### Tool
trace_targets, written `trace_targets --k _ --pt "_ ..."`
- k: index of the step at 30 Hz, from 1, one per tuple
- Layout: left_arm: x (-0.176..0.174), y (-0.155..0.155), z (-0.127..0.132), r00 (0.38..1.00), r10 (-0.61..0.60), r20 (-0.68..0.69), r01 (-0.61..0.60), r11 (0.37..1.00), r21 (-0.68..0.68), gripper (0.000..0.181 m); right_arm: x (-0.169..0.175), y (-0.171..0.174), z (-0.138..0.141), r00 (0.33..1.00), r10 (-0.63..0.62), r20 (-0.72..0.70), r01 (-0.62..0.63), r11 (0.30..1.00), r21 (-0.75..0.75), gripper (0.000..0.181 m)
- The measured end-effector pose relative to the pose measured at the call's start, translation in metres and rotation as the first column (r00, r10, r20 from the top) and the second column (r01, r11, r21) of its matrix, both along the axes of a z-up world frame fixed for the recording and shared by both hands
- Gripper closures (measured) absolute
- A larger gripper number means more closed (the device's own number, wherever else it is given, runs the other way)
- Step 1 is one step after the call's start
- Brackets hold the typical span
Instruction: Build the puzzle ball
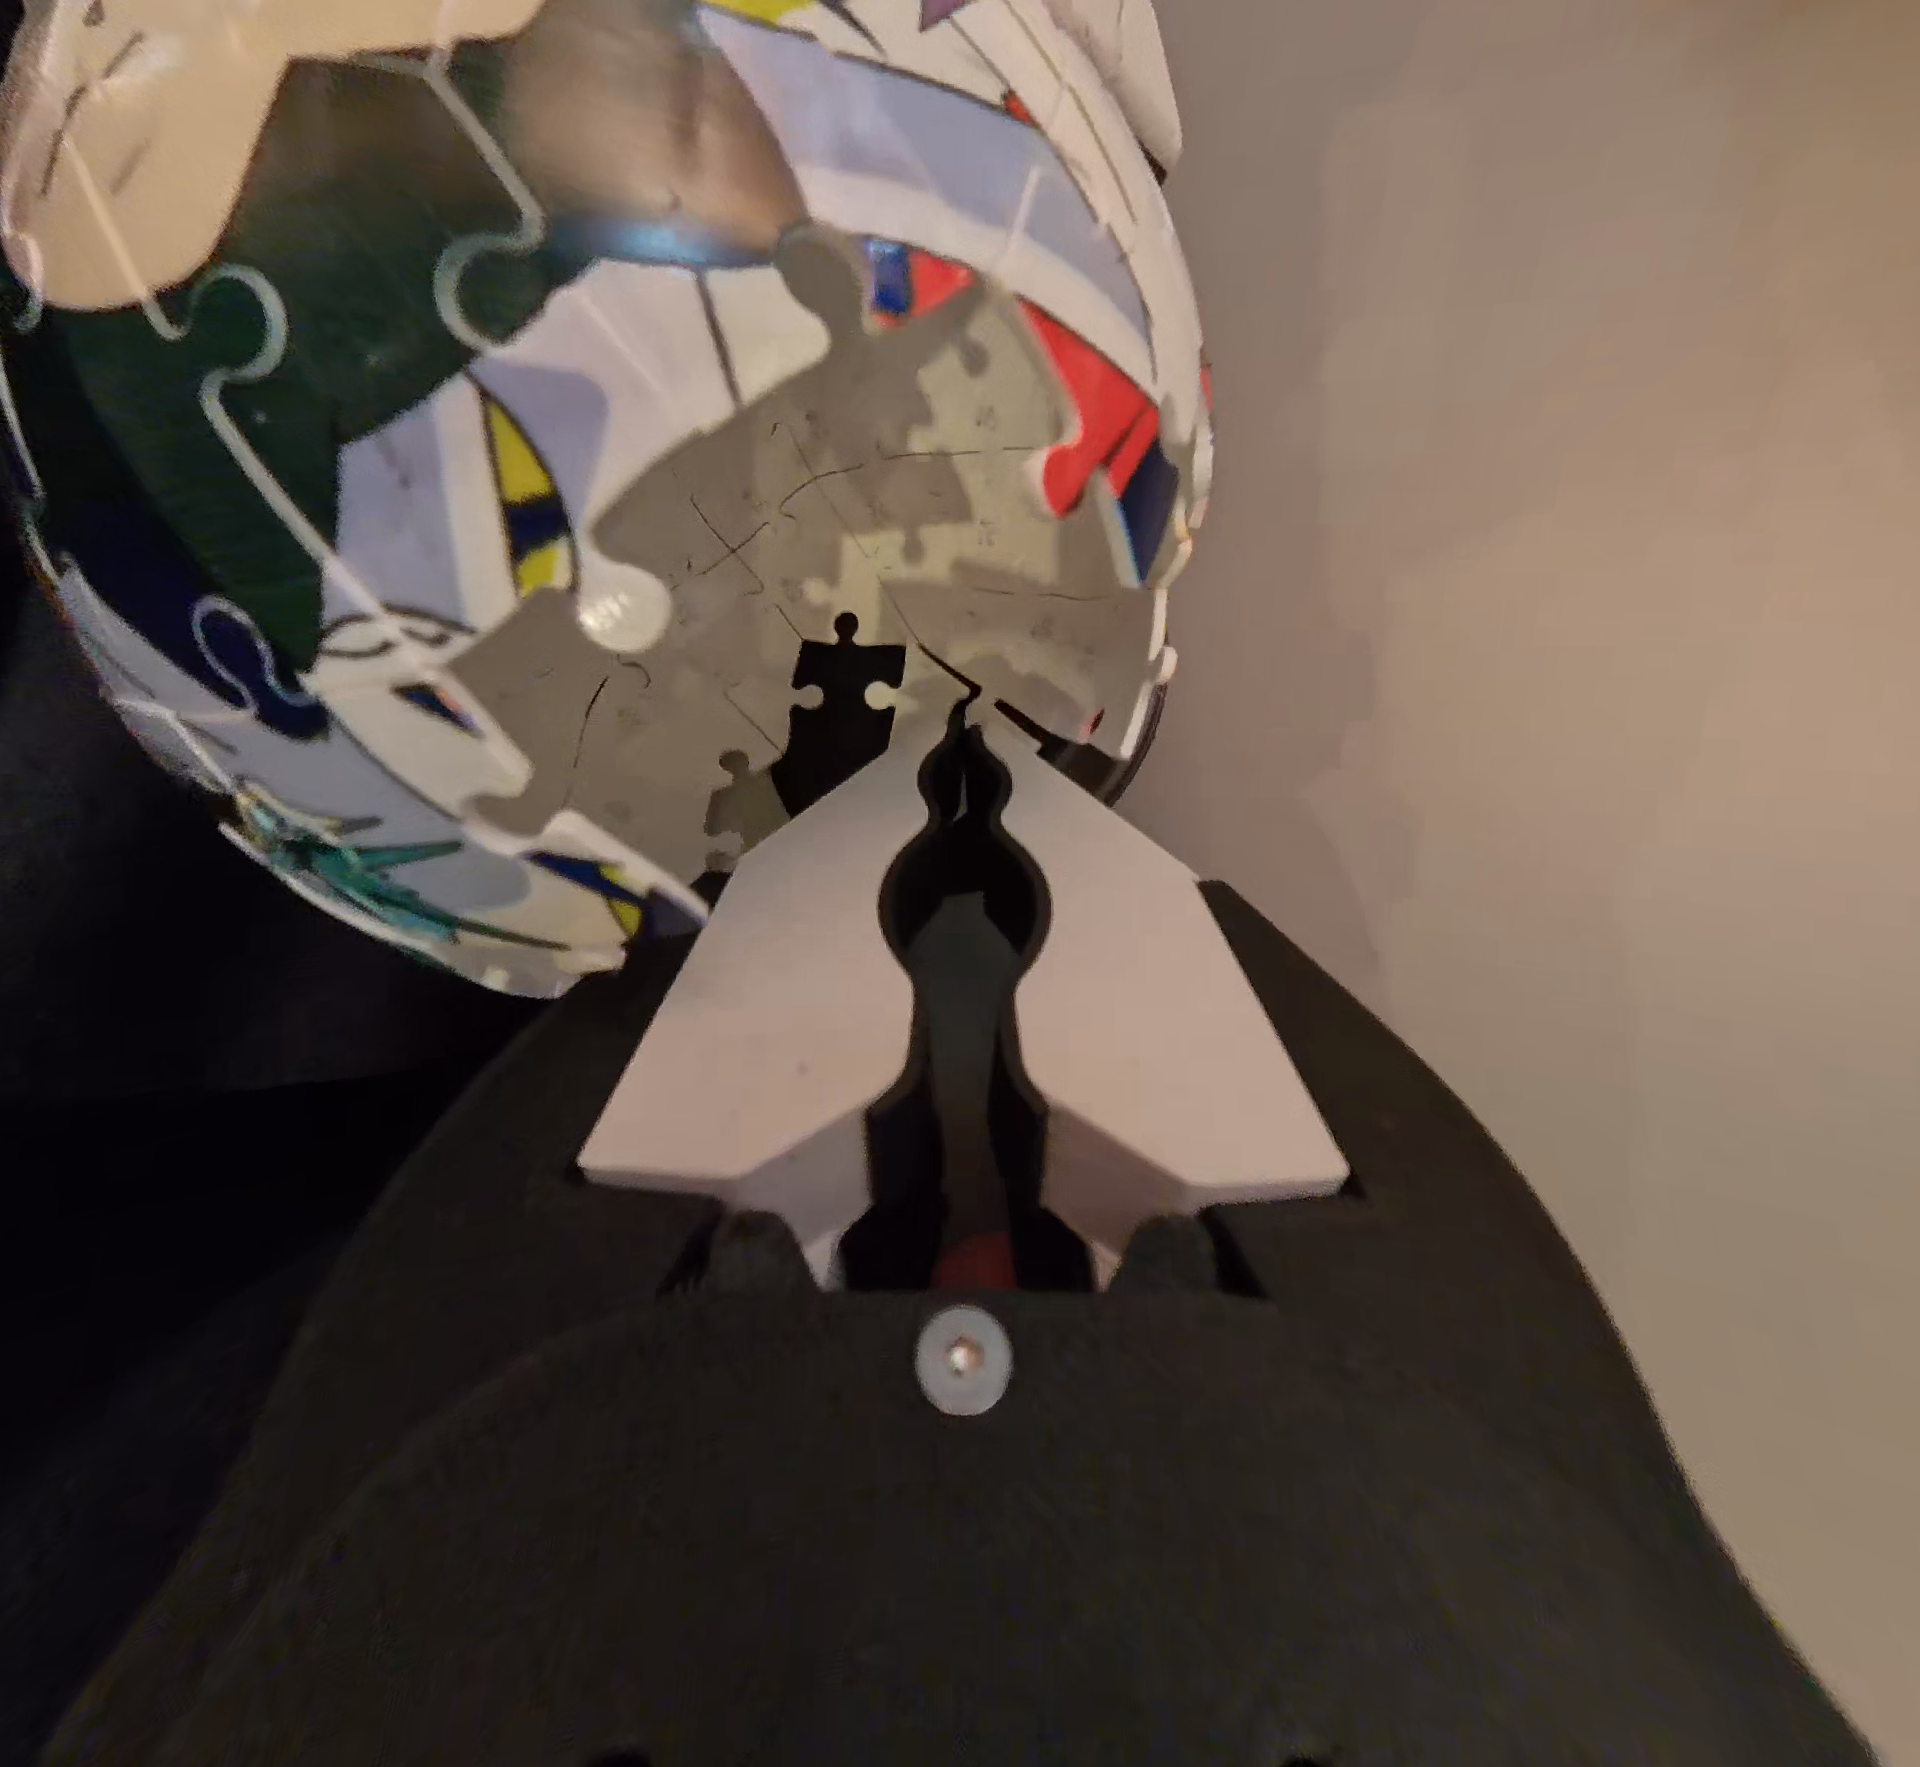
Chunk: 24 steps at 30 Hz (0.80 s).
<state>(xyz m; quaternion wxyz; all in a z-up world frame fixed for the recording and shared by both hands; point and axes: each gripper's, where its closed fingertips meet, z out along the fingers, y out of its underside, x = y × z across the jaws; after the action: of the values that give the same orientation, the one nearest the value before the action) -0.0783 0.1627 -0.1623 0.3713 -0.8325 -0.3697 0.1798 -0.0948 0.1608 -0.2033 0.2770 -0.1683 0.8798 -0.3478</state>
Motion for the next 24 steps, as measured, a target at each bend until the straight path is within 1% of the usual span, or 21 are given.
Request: trace_targets --k 3,5,6,8,10,13,15,17,19,21,24 --pt "0.0 0.0 0.0 1.0 -0.001 0.001 0.001 1.0 -0.002 0.044 -0.001 0.0 0.0 1.0 -0.013 -0.004 0.013 1.0 -0.001 0.181" --pt "-0.001 0.0 0.0 1.0 -0.001 0.002 0.001 1.0 0.0 0.044 -0.004 -0.003 0.001 0.999 -0.038 -0.032 0.037 0.999 -0.02 0.181" --pt "-0.001 0.0 0.0 1.0 0.0 0.002 0.0 1.0 0.0 0.044 -0.002 -0.001 0.0 0.999 -0.024 -0.039 0.024 1.0 -0.016 0.181" --pt "-0.001 0.0 0.0 1.0 -0.002 0.002 0.002 1.0 -0.003 0.044 0.002 -0.001 0.001 1.0 -0.02 -0.001 0.02 1.0 -0.005 0.181" --pt "-0.001 0.001 0.0 1.0 -0.003 0.003 0.003 1.0 -0.003 0.044 0.003 -0.001 0.009 0.998 -0.02 0.063 0.02 1.0 -0.01 0.181" --pt "0.0 -0.001 0.0 1.0 -0.002 0.006 0.002 1.0 -0.011 0.044 -0.009 -0.002 0.015 0.991 -0.055 0.12 0.057 0.998 -0.015 0.181" --pt "0.0 -0.001 -0.001 1.0 -0.002 0.005 0.002 1.0 -0.01 0.044 -0.013 -0.001 0.017 0.989 -0.053 0.137 0.058 0.998 -0.035 0.181" --pt "0.0 0.0 -0.001 1.0 -0.005 0.005 0.005 1.0 -0.007 0.044 -0.014 0.0 0.013 0.996 -0.024 0.089 0.029 0.998 -0.05 0.181" --pt "-0.001 0.001 0.0 1.0 -0.01 0.006 0.01 1.0 -0.008 0.044 -0.01 0.003 0.011 0.998 0.032 0.052 -0.028 0.997 -0.071 0.181" --pt "-0.001 0.001 0.0 1.0 -0.016 0.009 0.016 1.0 -0.011 0.044 -0.007 0.003 0.006 0.997 0.078 -0.026 -0.08 0.993 -0.088 0.181" --pt "-0.002 0.001 0.0 1.0 -0.02 0.009 0.02 1.0 -0.011 0.044 -0.002 0.002 0.003 0.992 0.119 -0.05 -0.122 0.989 -0.082 0.181"
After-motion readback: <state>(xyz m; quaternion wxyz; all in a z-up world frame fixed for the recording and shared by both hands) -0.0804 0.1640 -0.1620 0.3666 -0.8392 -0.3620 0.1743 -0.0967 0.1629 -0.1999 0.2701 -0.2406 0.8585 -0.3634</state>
